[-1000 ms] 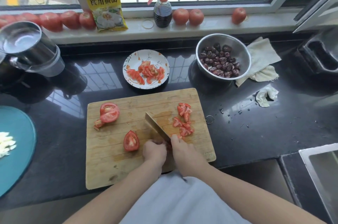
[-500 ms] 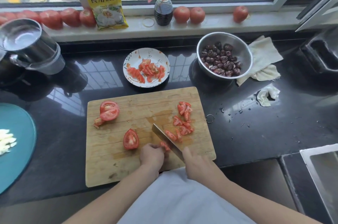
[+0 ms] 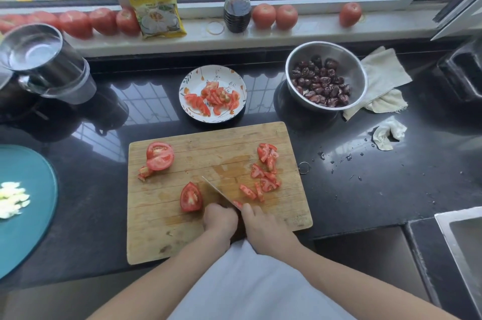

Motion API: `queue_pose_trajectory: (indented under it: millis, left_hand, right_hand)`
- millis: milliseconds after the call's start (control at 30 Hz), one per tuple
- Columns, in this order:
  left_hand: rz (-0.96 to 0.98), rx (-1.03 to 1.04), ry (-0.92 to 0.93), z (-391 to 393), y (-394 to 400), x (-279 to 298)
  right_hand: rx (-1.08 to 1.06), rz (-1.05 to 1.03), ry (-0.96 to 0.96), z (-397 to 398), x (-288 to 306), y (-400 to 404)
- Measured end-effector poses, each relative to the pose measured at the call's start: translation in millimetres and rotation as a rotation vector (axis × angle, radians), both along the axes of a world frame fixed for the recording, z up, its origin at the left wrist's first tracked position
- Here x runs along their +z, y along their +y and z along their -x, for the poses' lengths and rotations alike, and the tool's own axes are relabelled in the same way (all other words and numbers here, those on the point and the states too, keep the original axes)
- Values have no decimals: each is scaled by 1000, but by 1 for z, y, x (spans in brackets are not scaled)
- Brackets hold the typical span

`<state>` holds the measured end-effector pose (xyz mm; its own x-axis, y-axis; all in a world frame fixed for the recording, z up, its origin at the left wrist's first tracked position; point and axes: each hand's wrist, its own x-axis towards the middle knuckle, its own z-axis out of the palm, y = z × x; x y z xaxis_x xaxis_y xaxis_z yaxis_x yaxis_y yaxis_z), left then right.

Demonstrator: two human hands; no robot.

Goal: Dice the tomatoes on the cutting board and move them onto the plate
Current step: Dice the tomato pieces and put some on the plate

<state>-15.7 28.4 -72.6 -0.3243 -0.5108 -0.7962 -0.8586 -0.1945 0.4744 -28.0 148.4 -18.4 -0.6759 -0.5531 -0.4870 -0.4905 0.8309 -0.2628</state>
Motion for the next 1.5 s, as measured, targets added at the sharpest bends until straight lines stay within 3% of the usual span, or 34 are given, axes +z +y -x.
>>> queue_pose_trajectory:
  millis: [67,233,433,833,1133,1233,1367,1500]
  left_hand:
    - [1,-4,-11,1,-1,3]
    - [37,-81,-45,6,1,9]
    - [19,-111,-2,13,8,16]
    - [266,-470,110,36,18,11]
    - [329,-562,107,48,13,5]
    - [226,-473,122,48,9,0]
    - [97,-366,142,29,-17,12]
    - [389,-346,170,-8,-60,45]
  right_hand:
    - [25,-2,71,0,-3,-7]
    - [-27,-40,11,1,6,29]
    - [-206,20,57,20,8,49]
    - [-274,20,-13,6,-1,42]
    - [-333,108,11,30,3,13]
    - [-375,126,3,22,8,33]
    - [-188,56,-3,3,6,59]
    - [-28,-9,15,5,6,63]
